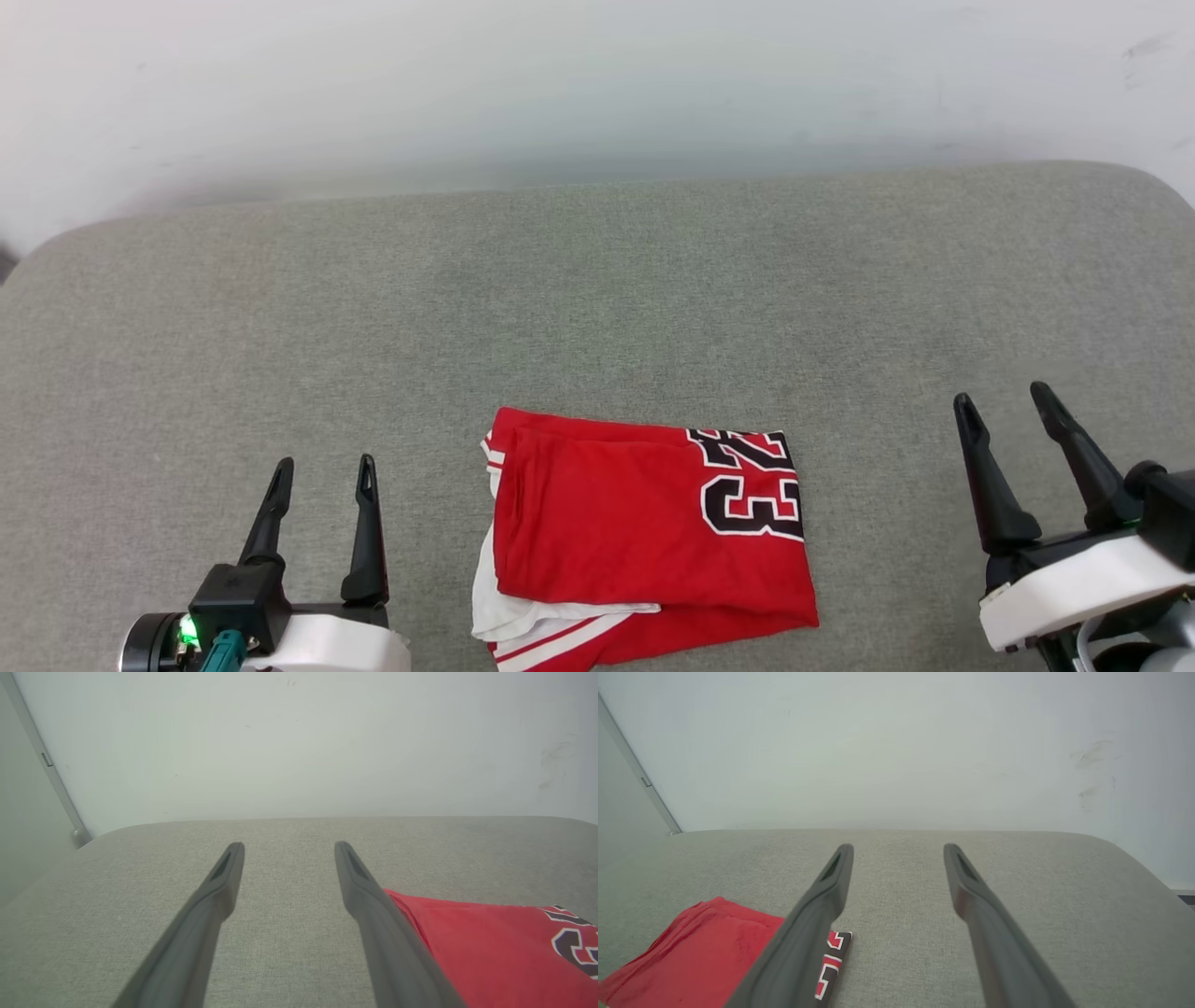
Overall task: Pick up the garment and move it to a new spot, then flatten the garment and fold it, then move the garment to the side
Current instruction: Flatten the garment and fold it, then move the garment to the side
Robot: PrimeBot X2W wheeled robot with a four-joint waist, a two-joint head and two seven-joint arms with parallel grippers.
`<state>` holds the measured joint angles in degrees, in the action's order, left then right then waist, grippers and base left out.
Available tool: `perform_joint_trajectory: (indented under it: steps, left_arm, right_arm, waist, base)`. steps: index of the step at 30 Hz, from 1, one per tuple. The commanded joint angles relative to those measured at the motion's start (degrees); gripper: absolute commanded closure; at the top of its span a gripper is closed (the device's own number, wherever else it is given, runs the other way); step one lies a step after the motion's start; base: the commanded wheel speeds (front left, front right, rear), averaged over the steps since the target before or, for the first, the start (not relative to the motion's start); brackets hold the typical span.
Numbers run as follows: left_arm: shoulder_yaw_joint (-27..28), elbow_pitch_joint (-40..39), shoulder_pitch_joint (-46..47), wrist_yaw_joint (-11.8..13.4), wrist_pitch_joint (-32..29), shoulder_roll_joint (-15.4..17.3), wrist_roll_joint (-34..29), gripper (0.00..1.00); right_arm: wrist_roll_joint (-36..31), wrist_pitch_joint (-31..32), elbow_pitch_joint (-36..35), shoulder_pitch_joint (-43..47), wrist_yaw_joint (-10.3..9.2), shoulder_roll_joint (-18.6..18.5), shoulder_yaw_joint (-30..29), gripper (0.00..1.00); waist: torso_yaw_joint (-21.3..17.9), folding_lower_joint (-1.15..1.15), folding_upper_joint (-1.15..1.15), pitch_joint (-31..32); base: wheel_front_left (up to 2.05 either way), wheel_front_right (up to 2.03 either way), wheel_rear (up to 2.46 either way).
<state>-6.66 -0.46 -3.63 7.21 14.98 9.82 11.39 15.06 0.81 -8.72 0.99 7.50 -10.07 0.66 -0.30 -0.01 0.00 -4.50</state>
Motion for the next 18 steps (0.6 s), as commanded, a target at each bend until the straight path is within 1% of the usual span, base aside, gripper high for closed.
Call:
perform_joint_trajectory:
  steps: [1, 11, 15, 18]
  left_arm:
    - [0.05, 0.19, -0.52, -0.12, 0.27, -0.08, 0.29, 0.00]
    - [0.15, -0.18, 1.26, -0.56, 0.27, -0.89, -0.09, 0.00]
    - [0.67, -0.84, 2.03, -0.60, 0.27, -1.40, -0.39, 0.00]
    - [1.01, -1.40, 2.87, -0.83, 0.27, -1.88, -0.70, 0.00]
  right_arm:
    - [-0.18, 0.17, -0.50, 0.85, -0.02, 0.34, -0.07, 0.00]
    - [0.26, 1.34, -2.82, 2.25, -0.02, 1.49, -1.41, 0.00]
    - [2.34, 2.21, -2.78, 2.79, -0.02, 1.53, -2.80, 0.00]
    - [6.26, 4.24, -1.86, 2.89, -0.02, 0.96, -4.71, 0.00]
  waist:
    - [0.10, 0.01, 0.00, 0.02]
    - [0.58, 0.01, 0.00, -0.55]
    - [1.14, 0.01, 0.00, -1.05]
    - [1.81, 0.01, 0.00, -1.61]
  base:
    - [0.00, 0.00, 0.00]
    - [0.00, 0.00, 0.00]
    - [0.00, 0.00, 0.00]
    - [0.00, 0.00, 0.00]
